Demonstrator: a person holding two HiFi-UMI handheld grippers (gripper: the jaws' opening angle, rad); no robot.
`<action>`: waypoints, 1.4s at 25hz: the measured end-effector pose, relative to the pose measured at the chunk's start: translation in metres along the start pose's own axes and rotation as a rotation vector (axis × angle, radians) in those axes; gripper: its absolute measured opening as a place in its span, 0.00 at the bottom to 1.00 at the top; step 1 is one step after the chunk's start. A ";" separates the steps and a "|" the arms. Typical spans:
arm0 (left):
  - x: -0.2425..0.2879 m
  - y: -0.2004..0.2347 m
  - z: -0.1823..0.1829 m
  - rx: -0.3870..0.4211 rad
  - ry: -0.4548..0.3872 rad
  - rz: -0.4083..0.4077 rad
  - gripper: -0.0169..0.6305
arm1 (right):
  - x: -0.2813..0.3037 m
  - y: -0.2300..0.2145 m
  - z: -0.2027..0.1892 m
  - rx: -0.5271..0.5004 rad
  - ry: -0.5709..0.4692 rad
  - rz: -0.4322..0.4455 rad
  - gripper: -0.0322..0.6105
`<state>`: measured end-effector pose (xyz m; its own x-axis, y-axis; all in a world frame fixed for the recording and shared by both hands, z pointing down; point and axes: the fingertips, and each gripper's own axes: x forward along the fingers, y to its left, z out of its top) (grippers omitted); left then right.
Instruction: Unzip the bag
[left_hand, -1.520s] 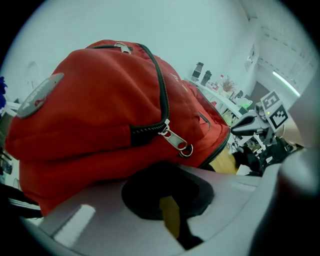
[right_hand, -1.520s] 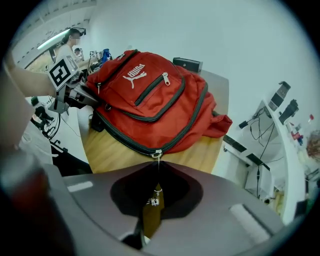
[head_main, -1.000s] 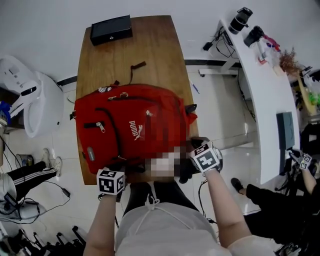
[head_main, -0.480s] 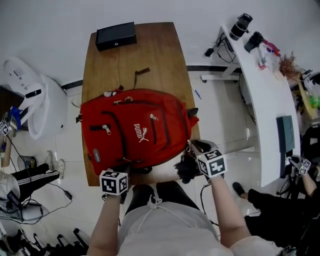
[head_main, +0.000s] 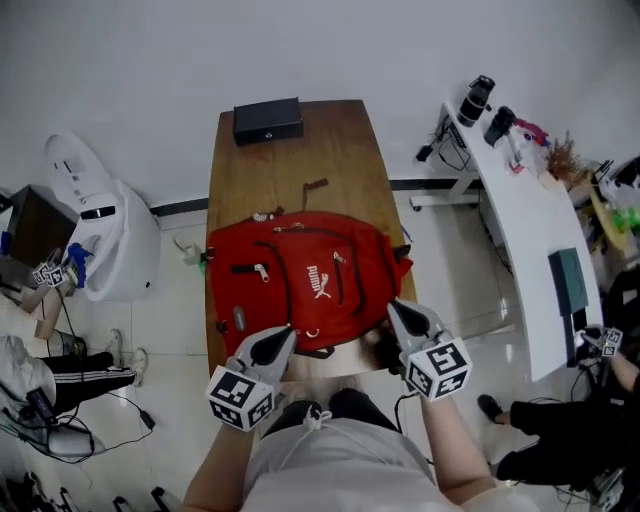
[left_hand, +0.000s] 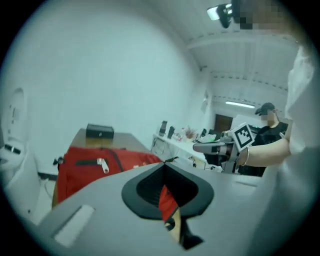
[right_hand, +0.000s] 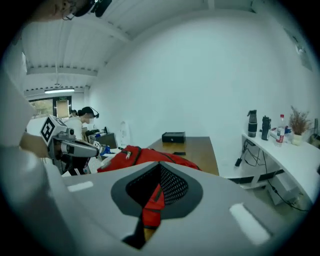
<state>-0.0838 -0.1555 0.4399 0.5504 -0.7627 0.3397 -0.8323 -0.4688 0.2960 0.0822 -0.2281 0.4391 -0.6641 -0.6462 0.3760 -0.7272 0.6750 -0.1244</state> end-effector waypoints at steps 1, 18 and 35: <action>-0.013 -0.010 0.016 0.043 -0.051 -0.029 0.04 | -0.007 0.016 0.008 -0.007 -0.031 0.000 0.06; -0.168 -0.104 0.015 0.231 -0.290 0.002 0.04 | -0.128 0.192 0.009 -0.244 -0.254 0.096 0.06; -0.257 -0.233 -0.074 0.143 -0.256 0.084 0.04 | -0.271 0.271 -0.068 -0.231 -0.189 0.197 0.06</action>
<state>-0.0261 0.1828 0.3502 0.4596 -0.8805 0.1167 -0.8852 -0.4433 0.1412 0.0766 0.1541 0.3655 -0.8238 -0.5353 0.1863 -0.5377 0.8421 0.0418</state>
